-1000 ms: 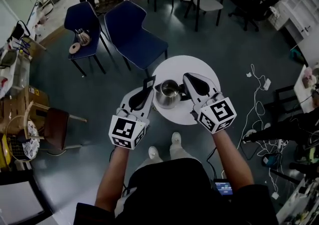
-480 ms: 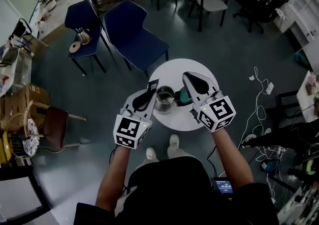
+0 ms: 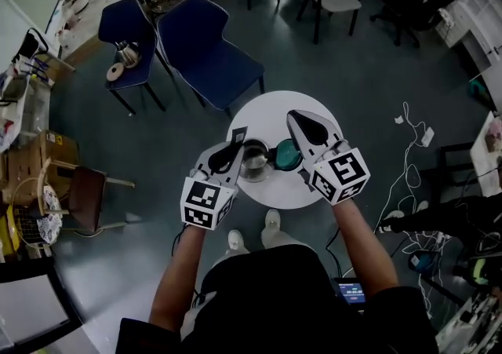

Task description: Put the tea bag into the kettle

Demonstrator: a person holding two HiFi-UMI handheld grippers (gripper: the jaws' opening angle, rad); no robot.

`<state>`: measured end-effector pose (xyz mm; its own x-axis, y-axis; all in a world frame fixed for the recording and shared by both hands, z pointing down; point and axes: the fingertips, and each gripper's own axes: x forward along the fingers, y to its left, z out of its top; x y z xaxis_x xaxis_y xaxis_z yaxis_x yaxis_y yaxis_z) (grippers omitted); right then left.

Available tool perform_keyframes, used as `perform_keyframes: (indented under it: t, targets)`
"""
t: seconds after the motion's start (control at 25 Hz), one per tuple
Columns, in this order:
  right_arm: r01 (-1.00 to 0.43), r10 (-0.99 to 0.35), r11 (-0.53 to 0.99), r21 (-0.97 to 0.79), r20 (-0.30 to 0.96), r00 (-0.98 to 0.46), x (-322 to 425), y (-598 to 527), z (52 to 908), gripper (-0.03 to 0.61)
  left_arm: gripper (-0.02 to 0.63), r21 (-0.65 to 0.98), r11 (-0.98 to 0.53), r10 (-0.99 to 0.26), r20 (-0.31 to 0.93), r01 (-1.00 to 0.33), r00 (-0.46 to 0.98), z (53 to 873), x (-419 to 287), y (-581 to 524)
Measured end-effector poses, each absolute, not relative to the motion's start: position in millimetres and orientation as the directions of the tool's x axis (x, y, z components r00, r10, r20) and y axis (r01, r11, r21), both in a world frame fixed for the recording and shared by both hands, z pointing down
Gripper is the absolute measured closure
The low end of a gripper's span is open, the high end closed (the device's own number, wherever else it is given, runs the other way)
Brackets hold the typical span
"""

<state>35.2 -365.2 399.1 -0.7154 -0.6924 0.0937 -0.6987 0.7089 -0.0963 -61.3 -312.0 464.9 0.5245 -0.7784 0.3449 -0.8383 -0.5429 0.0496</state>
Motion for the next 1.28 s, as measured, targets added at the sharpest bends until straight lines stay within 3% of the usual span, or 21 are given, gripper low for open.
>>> perform_keyframes:
  t: [1.28]
  targets:
    - [-0.686, -0.665, 0.714, -0.142, 0.171, -0.727, 57, -402, 454, 0.56, 0.577, -0.001, -0.537, -0.659, 0.625, -0.844, 0.418, 600, -41, -341]
